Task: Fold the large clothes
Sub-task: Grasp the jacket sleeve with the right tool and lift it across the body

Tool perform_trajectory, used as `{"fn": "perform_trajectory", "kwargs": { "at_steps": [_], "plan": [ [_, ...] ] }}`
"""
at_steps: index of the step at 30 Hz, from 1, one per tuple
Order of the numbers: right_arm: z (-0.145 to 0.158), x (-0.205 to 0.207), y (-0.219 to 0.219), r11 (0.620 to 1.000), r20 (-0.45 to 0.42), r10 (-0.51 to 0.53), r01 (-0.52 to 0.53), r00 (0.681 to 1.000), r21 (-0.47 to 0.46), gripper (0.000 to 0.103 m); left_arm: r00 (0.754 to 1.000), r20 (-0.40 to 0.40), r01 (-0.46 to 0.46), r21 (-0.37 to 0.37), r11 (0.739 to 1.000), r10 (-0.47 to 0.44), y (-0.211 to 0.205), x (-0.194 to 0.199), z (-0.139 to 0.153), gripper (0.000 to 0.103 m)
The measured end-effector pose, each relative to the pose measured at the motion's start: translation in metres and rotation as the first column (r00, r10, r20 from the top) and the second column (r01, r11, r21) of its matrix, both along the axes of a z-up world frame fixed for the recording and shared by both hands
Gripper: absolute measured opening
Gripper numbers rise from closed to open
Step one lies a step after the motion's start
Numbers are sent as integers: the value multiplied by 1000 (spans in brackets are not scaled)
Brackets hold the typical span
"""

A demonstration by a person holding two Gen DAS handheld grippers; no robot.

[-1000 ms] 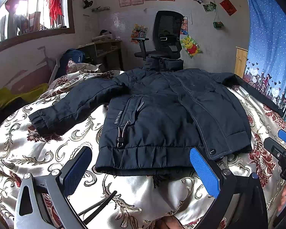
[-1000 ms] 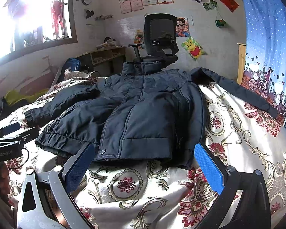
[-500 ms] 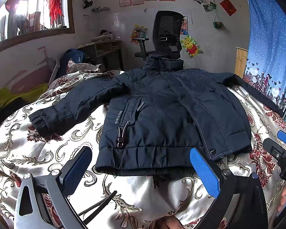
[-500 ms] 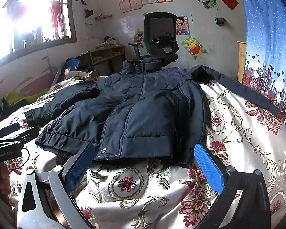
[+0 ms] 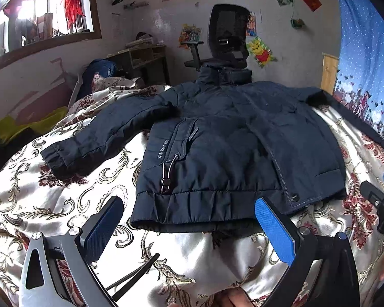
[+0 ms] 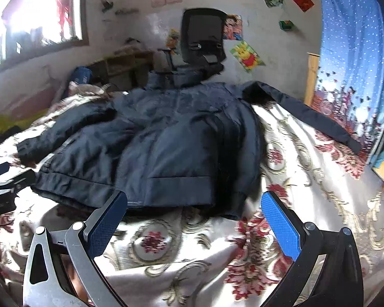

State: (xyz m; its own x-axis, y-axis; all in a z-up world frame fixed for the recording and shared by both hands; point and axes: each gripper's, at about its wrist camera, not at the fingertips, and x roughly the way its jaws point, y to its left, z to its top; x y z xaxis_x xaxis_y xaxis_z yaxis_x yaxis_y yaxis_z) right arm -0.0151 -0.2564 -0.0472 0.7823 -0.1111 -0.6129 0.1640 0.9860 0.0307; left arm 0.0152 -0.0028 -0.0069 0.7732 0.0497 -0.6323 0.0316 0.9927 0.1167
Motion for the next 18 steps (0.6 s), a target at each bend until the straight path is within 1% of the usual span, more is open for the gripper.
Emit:
{"fn": "perform_trajectory", "kwargs": {
  "at_steps": [2,4,7,11,16,18],
  "plan": [
    [4,10,-2,999,-42,-35,34,998,-37,102,1000,-25,-4,-1,1000,4,0,10,1,103],
    [9,18,-6,996,-65,-62,57,996,-76,102,999,-37,-4,-3,1000,4,0,21,7,103],
    [18,27,-12,990,-63,-90,82,994,-112,102,999,-51,14,-16,1000,-15,-4,38,19,103],
    [28,44,-27,988,-69,-116,107,991,-113,102,998,-49,40,-5,999,-40,-12,60,41,103],
    [34,67,-54,986,-34,-149,146,988,-77,102,996,-66,58,-14,998,-59,-23,94,71,103],
    [34,77,-65,984,-23,-166,164,986,-68,102,995,-72,70,3,998,-69,-31,110,82,103]
  ]
}}
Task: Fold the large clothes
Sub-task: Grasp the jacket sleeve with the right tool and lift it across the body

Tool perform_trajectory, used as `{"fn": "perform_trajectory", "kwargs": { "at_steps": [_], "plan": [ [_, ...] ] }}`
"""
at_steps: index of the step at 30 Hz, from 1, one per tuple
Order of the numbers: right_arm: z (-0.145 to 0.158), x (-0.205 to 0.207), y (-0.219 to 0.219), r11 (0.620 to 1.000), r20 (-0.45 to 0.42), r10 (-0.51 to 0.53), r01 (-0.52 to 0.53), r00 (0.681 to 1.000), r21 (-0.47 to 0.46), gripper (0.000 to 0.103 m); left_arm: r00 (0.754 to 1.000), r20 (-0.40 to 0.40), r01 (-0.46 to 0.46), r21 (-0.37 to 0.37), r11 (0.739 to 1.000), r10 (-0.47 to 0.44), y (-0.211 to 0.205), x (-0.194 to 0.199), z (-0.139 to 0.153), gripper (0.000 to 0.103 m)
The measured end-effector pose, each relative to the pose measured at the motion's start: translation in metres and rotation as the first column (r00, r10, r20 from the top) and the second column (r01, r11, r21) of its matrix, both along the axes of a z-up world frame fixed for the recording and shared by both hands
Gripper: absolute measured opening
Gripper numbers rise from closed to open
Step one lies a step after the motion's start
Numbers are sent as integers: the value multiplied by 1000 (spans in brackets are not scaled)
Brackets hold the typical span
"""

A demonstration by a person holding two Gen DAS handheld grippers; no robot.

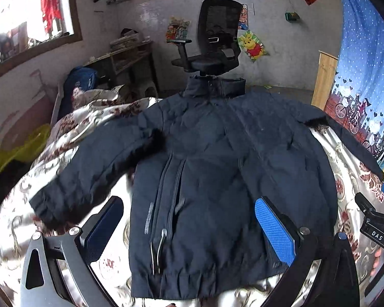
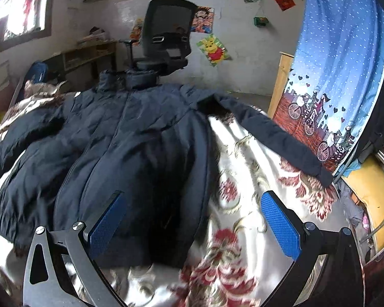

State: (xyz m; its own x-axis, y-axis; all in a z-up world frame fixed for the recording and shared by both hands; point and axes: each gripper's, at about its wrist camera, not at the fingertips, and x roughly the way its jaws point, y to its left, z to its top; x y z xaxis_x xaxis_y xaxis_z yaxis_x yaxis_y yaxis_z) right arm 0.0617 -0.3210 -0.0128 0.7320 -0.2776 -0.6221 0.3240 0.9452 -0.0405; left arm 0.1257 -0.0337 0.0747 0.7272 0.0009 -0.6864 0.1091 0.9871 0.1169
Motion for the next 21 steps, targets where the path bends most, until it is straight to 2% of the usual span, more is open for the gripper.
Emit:
{"fn": "perform_trajectory", "kwargs": {
  "at_steps": [6,11,13,16,19,21],
  "plan": [
    [1,25,-41,995,26,-95,94,995,10,102,991,17,131,94,987,-133,-43,38,13,103],
    [-5,48,-85,971,31,-219,215,975,105,102,971,60,218,178,960,-232,-89,65,21,103],
    [-10,51,-105,948,45,-274,262,961,182,102,967,56,235,191,953,-249,-103,75,24,103],
    [-25,53,-136,892,60,-346,308,936,331,102,955,41,279,201,939,-293,-121,90,27,103],
    [-46,46,-153,834,104,-397,311,912,456,102,941,44,322,180,930,-334,-132,108,26,103],
    [-63,46,-161,803,118,-432,322,894,501,102,936,39,341,156,927,-351,-137,122,20,103]
  ]
}}
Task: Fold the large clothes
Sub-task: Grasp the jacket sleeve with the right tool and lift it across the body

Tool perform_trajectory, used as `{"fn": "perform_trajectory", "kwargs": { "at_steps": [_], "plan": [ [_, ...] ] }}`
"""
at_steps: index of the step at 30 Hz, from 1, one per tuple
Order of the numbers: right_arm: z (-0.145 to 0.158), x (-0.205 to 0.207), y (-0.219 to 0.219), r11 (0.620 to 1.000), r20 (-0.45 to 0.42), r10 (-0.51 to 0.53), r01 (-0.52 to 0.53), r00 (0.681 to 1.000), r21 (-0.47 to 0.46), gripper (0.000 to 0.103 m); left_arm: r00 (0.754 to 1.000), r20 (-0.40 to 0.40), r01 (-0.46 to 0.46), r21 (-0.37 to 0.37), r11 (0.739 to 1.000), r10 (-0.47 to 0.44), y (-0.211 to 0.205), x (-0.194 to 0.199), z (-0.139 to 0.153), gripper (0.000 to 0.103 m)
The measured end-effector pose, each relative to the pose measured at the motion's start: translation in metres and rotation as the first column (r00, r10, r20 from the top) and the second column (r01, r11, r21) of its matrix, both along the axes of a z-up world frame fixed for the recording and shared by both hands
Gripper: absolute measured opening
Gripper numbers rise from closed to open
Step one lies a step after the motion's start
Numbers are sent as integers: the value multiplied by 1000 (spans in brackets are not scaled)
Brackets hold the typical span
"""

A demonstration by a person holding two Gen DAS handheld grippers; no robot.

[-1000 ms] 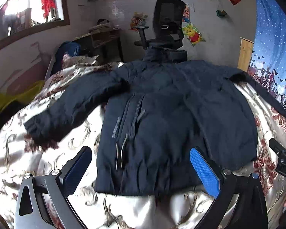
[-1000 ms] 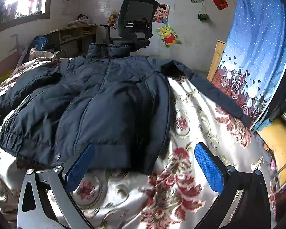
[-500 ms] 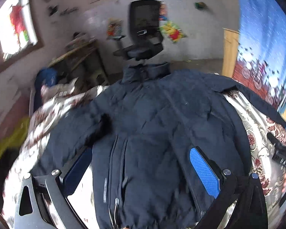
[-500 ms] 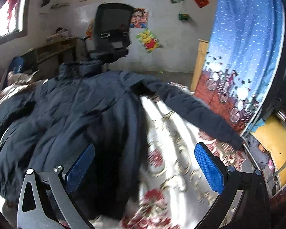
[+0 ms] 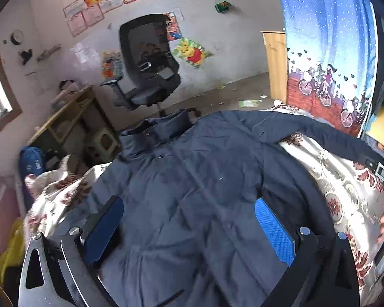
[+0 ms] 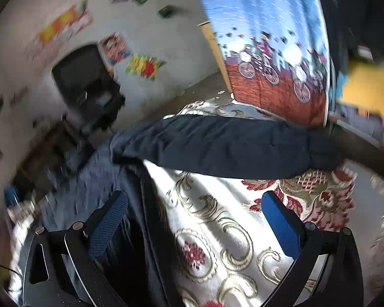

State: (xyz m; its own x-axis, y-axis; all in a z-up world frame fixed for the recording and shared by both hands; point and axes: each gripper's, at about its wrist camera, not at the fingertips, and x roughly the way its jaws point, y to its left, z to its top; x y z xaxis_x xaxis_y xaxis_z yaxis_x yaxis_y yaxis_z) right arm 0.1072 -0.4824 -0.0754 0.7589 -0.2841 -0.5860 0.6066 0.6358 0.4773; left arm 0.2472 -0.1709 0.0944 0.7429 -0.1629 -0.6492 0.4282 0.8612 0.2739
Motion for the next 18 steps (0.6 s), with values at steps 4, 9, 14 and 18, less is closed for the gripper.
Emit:
{"fn": "perform_trajectory", "kwargs": {
  "at_steps": [4,9,14,18],
  "plan": [
    [-29,6,-12,994,39,-57,54,998,90,102,999,-35,37,-23,999,-38,-15,41,-28,103],
    [-43,17,-27,983,85,-104,89,991,162,102,998,-54,39,-48,998,-41,-43,89,-70,103],
    [-46,15,-47,966,142,-190,159,971,204,97,996,-84,27,-106,994,-36,-81,125,-109,103],
    [-54,12,-66,944,156,-259,215,953,250,75,989,-138,38,-115,993,-54,-115,143,-132,103]
  ]
}}
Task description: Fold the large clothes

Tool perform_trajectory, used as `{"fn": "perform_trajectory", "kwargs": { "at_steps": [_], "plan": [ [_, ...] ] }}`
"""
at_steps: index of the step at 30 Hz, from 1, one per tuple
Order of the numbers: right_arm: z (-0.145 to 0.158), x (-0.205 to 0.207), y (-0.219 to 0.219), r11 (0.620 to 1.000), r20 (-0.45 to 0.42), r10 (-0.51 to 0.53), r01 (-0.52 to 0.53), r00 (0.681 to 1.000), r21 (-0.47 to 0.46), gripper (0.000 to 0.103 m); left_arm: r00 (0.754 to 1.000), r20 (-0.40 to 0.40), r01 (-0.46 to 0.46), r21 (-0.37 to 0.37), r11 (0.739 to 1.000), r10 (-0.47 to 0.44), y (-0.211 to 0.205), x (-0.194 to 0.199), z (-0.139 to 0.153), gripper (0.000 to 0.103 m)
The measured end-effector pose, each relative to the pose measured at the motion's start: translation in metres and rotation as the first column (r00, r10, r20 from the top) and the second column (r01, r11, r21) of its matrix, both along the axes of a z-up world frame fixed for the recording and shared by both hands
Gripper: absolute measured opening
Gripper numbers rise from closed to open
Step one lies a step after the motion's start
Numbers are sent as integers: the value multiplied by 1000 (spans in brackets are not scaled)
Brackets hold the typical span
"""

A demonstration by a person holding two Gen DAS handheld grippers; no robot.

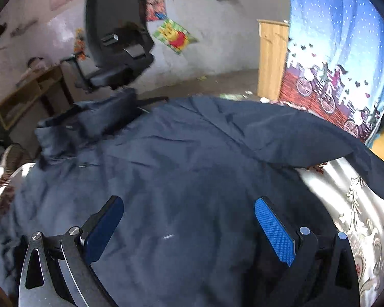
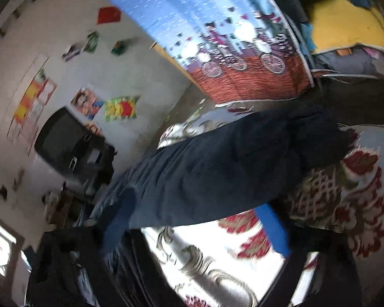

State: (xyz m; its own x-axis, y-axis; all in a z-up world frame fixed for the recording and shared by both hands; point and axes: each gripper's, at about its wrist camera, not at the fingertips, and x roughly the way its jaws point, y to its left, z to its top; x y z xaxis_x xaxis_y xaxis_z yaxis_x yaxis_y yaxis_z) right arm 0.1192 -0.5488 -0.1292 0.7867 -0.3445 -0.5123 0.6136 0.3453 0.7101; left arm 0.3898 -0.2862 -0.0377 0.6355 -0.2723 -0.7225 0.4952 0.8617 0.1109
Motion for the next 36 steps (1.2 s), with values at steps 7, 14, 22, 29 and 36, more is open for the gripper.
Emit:
{"fn": "perform_trajectory", "kwargs": {
  "at_steps": [7,14,22,29,36],
  "plan": [
    [-19,-4,-29,996,-63,-65,69,996,54,13,995,-29,98,99,990,-95,-45,-4,-42,103],
    [-8,-2,-33,999,-66,-43,43,997,-6,4,992,-87,100,97,990,-91,-44,-1,-55,103],
    [98,10,-6,939,-46,12,-27,999,-343,3,998,-55,45,32,998,-43,-11,-4,-17,103],
    [188,51,63,808,-11,165,-141,986,-572,3,999,4,-53,0,999,53,59,-13,38,103],
    [228,99,164,639,-67,377,-311,924,-704,3,982,21,-189,-7,982,189,154,-25,62,103]
  ]
}}
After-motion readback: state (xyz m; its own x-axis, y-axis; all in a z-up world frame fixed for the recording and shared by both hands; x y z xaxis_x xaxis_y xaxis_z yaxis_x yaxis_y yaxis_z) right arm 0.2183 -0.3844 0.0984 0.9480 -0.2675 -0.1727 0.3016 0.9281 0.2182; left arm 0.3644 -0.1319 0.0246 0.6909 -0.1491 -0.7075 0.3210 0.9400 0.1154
